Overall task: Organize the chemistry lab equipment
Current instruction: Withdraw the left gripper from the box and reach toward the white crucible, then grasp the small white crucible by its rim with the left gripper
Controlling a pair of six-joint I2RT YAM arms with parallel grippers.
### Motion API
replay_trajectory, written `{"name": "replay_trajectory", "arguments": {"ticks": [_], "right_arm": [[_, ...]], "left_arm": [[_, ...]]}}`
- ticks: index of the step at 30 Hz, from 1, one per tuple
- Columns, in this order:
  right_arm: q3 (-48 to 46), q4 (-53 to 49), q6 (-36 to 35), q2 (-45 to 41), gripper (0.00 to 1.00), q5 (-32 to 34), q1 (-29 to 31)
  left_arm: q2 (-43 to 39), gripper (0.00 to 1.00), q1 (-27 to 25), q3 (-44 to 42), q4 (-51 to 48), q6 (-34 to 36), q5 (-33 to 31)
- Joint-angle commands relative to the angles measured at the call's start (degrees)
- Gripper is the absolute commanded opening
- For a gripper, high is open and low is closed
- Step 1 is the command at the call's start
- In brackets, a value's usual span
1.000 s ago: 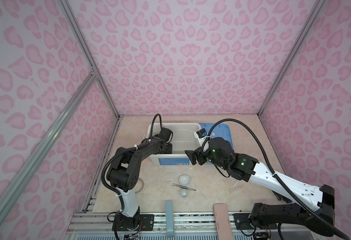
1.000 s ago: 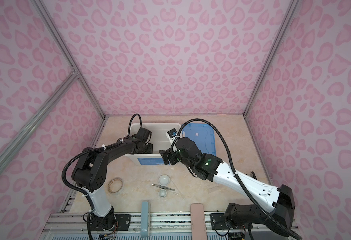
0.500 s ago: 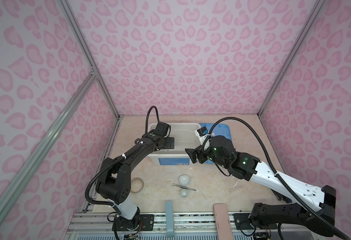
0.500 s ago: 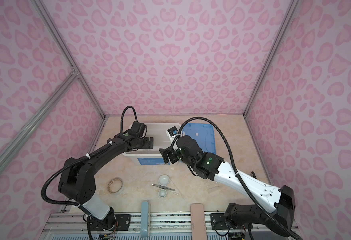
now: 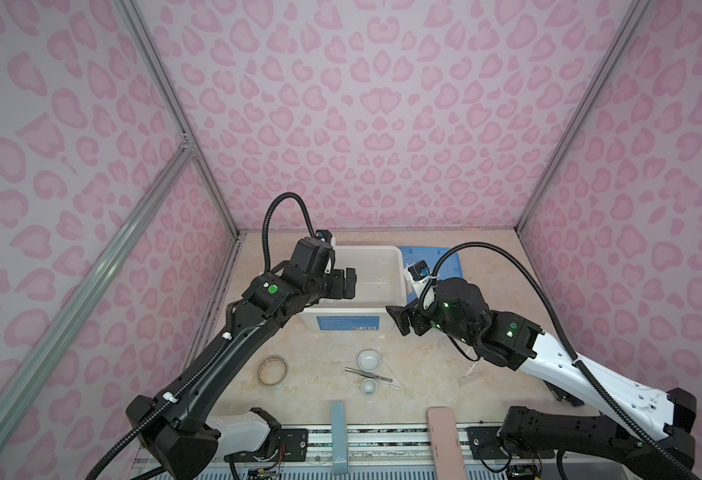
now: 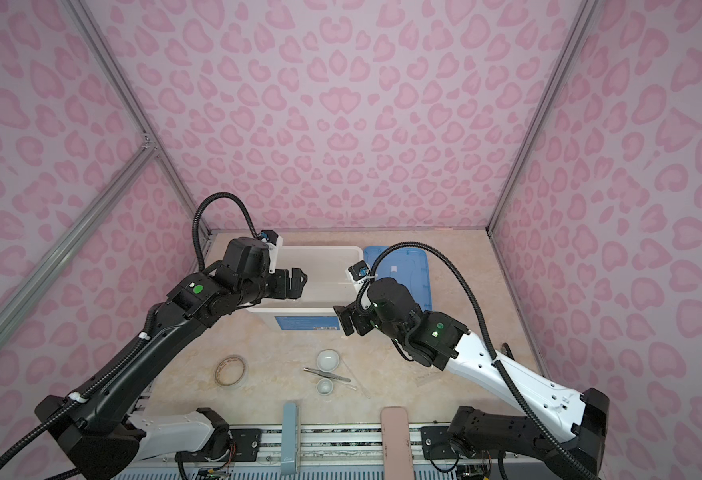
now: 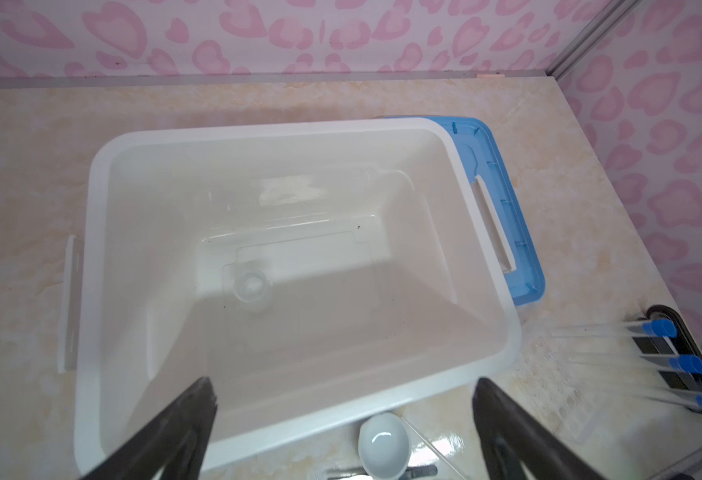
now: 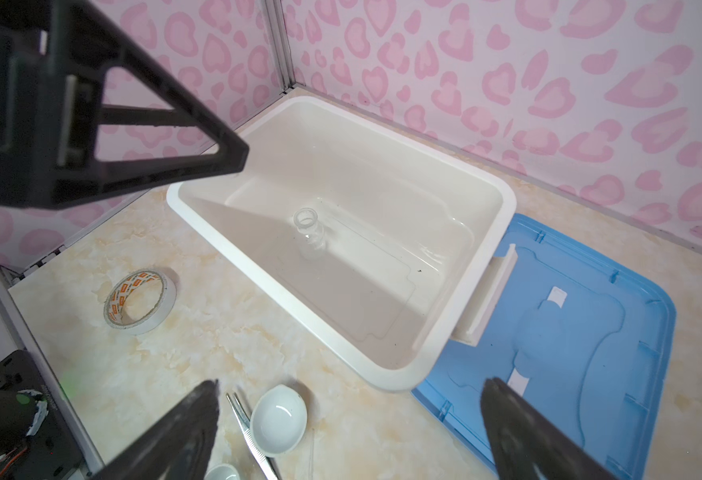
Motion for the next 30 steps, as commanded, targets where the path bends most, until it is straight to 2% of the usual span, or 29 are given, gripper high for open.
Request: {"name": "replay_trajectory", "arguments": {"ticks": [1, 6, 8, 12, 19, 24, 30], "right_arm": [[-3.24, -2.17, 2.17, -3.66, 0.99, 0.63, 0.03], [-7.13, -4.56, 4.28, -7.07, 0.99, 2.55, -0.02], [-8.63, -4.69, 5.36, -8.14, 0.99, 3.00, 0.00], [-10.95, -4.98, 5.92, -9.96, 0.99, 0.88, 0.39], [-14.70, -4.88, 6.80, -10.85, 0.99, 1.68, 1.61], [-16.20, -4.64, 7.21, -11.71, 0.99, 2.06, 1.78], [-17.34, -4.32, 7.36, -13.46, 0.99, 2.56, 1.75]], "left_arm": [[-3.14, 0.97, -4.28, -1.89, -7.37, -4.26, -1.70], [-6.37, 0.99, -13.53, -11.13, -4.05, -11.54, 0.35], [-6.47, 0.99, -18.64, -14.12, -2.20, -17.34, -5.46], [-4.10, 1.00, -24.91, -20.24, 5.41, -23.56, -7.65], [6.43, 1.00, -26.87, -25.65, 13.24, -26.91, -6.33], [12.25, 0.99, -28.38, -25.30, 14.60, -27.00, -10.40], [18.14, 0.98, -27.58, -24.92, 15.64, -25.84, -11.93]]}}
